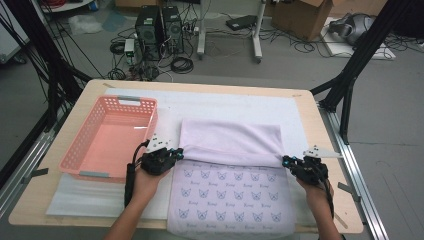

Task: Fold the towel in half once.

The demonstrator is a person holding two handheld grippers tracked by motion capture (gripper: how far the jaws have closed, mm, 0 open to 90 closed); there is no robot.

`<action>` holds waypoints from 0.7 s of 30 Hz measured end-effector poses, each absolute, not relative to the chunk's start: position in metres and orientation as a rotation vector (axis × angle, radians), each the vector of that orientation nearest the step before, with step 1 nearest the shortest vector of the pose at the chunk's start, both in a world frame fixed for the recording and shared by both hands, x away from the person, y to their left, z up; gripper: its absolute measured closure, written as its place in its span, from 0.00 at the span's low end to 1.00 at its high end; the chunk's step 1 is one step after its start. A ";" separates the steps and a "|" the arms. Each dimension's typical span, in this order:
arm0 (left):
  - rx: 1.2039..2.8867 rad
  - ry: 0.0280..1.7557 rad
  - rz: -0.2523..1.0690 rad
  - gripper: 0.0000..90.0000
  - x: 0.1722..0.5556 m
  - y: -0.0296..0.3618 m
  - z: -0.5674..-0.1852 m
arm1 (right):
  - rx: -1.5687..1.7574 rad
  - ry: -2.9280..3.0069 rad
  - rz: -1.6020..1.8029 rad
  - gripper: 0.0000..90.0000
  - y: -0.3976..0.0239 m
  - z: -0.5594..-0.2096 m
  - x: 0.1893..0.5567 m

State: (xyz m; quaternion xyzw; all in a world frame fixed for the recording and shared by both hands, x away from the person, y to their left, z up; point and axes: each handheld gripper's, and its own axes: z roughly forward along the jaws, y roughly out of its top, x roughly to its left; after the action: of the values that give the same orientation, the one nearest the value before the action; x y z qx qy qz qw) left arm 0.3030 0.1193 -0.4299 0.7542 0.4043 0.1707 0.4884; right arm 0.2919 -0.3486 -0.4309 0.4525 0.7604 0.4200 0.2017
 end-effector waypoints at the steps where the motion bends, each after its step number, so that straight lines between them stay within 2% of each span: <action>1: 1.830 0.975 0.414 0.97 0.298 0.119 -0.430 | 1.257 2.120 1.178 0.94 -0.349 -0.431 0.288; 11: 1.823 0.925 0.406 0.97 0.266 0.122 -0.424 | 1.262 2.107 1.241 0.94 -0.356 -0.431 0.256; 21: 1.805 0.946 0.369 0.97 0.244 0.134 -0.434 | 1.252 2.120 1.250 0.93 -0.350 -0.430 0.237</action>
State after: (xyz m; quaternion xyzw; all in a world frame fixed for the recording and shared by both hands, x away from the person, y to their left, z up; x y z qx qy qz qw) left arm 0.2441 0.1339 -0.4341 0.7497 0.3928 0.1532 0.5101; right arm 0.2367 -0.3505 -0.4296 0.4454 0.7538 0.4446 0.1891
